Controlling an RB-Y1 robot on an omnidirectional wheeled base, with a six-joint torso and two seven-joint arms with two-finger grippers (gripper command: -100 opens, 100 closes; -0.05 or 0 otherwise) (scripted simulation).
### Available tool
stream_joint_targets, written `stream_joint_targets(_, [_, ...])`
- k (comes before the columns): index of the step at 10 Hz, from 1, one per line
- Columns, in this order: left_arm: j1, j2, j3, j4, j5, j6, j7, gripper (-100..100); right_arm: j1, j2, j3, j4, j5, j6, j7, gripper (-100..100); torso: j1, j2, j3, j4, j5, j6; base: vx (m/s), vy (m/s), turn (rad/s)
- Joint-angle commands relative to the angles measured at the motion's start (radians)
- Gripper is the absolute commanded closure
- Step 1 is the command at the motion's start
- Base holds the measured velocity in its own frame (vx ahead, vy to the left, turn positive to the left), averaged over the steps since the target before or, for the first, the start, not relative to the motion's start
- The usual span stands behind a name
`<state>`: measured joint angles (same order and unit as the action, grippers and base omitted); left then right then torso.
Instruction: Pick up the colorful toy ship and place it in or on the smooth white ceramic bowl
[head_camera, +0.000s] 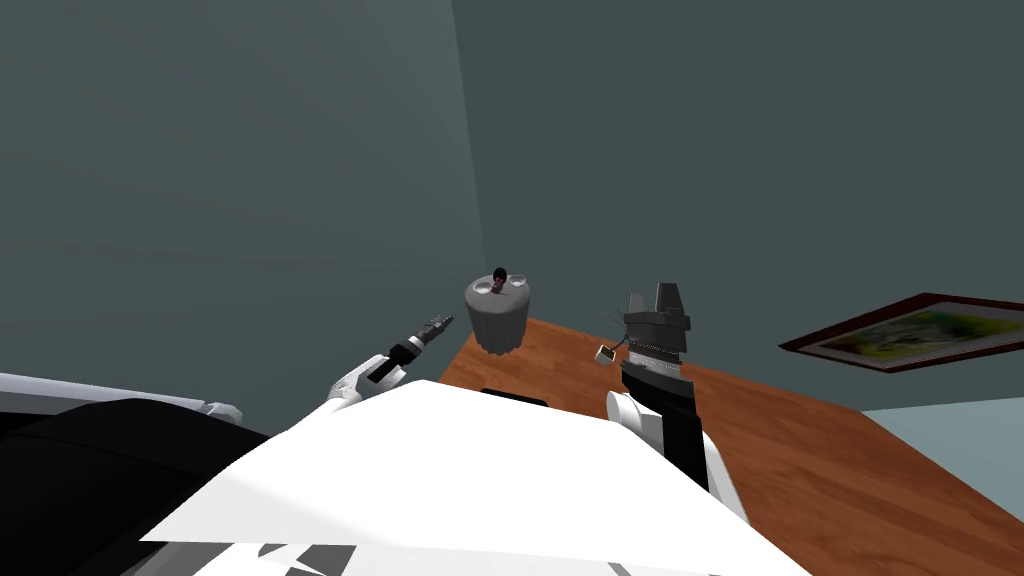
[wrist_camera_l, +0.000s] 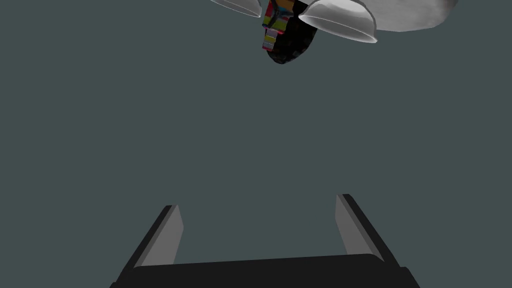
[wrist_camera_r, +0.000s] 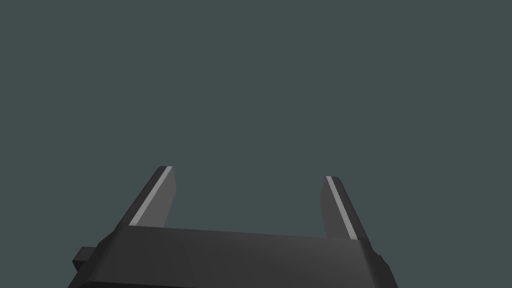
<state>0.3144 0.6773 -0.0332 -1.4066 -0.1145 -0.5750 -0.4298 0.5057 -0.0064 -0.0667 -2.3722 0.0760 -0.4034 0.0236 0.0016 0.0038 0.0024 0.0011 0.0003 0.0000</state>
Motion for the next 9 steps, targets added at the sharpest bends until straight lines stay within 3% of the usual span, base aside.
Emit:
stream_joint_targets(1, [-0.001, 0.006, -0.004, 0.028, -0.01, -0.005, -0.011, -100, 0.0, 0.0, 0.0, 0.0, 0.0, 0.0, 0.0, 0, 0.0, 0.0, 0.0, 0.0, 0.0, 0.0, -0.052, 0.01, -0.043])
stream_joint_targets(2, [-0.011, 0.039, -0.008, 0.071, -0.024, -0.014, -0.01, -100, 0.0, 0.0, 0.0, 0.0, 0.0, 0.0, 0.0, 0, 0.0, -0.001, 0.0, 0.0, 0.0, 0.0, -0.054, -0.007, -0.09])
stream_joint_targets(3, [-0.011, 0.039, -0.008, 0.078, -0.024, -0.014, -0.01, -100, 0.0, 0.0, 0.0, 0.0, 0.0, 0.0, 0.0, 0, -0.001, -0.001, 0.0, 0.0, 0.0, 0.0, -0.043, -0.005, -0.042])
stream_joint_targets(4, [-0.02, 0.07, -0.013, 0.113, -0.039, -0.021, -0.004, -100, 0.0, 0.0, 0.0, 0.0, 0.0, 0.0, 0.0, 0, -0.002, -0.001, -0.001, 0.0, 0.0, 0.0, -0.046, -0.008, -0.088])
stream_joint_targets(7, [-0.041, 0.148, -0.035, 0.257, -0.097, -0.034, 0.052, -100, 0.0, 0.0, 0.0, 0.0, 0.0, 0.0, 0.0, 0, -0.004, -0.002, -0.001, 0.0, -0.001, 0.0, -0.038, -0.054, -0.188])
stream_joint_targets(8, [-0.041, 0.148, -0.035, 0.265, -0.097, -0.034, 0.052, -100, 0.0, 0.0, 0.0, 0.0, 0.0, 0.0, 0.0, 0, -0.006, -0.002, -0.001, 0.0, -0.001, 0.0, -0.009, -0.047, -0.058])
stream_joint_targets(9, [-0.047, 0.168, -0.046, 0.31, -0.121, -0.035, 0.084, -100, 0.0, 0.0, 0.0, 0.0, 0.0, 0.0, 0.0, 0, -0.004, -0.003, -0.002, -0.001, -0.001, 0.0, 0.005, -0.056, -0.152])
